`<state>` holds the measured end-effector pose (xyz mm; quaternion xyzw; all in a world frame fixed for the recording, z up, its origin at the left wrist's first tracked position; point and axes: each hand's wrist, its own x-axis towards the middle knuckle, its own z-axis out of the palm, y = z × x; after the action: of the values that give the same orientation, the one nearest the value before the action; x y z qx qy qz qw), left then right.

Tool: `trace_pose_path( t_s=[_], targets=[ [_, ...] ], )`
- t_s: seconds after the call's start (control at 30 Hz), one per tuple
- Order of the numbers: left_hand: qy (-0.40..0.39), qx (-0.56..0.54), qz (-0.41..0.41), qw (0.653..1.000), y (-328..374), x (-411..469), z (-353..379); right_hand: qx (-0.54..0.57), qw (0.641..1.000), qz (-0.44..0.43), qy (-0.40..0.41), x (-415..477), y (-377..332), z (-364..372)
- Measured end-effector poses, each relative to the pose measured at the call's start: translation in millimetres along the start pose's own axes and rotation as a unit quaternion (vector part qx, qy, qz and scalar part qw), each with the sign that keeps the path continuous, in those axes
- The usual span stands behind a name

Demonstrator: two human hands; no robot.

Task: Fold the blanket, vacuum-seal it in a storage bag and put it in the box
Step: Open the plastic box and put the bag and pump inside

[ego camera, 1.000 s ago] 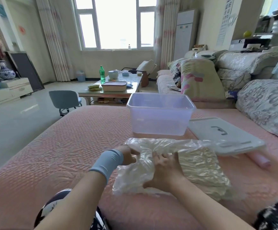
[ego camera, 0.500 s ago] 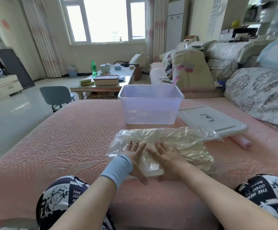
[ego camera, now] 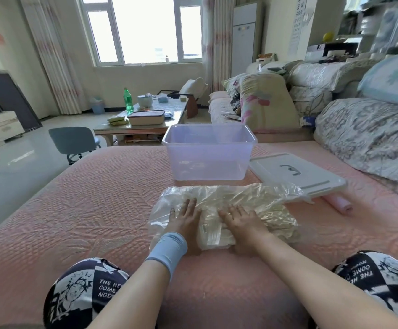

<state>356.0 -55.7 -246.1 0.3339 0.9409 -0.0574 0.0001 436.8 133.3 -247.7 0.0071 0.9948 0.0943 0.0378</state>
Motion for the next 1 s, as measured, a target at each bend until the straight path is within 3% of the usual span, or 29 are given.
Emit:
trace_pose_path(
  t_s=[0.1,0.37,0.5,0.63,0.73,1.0],
  targets=[
    [-0.01,-0.031,0.008,0.999,2,4,-15,-0.019,0.999,-0.023,0.032,-2,3,-12],
    [0.015,0.055,0.046,0.997,-1,0,-97,0.006,0.996,-0.031,0.084,-14,13,-51],
    [0.091,0.07,0.053,0.992,-13,-2,-146,-0.014,0.984,0.001,0.177,-18,17,-89],
    [0.227,0.056,0.071,0.97,-32,8,-188,-0.101,0.948,0.06,0.297,-8,27,-135],
    [0.269,0.042,0.061,0.96,-41,32,-214,-0.122,0.942,0.086,0.301,16,42,-168],
    [0.231,-0.01,0.035,0.972,-77,155,-234,-0.133,0.953,0.084,0.259,142,94,-196]
  ],
)
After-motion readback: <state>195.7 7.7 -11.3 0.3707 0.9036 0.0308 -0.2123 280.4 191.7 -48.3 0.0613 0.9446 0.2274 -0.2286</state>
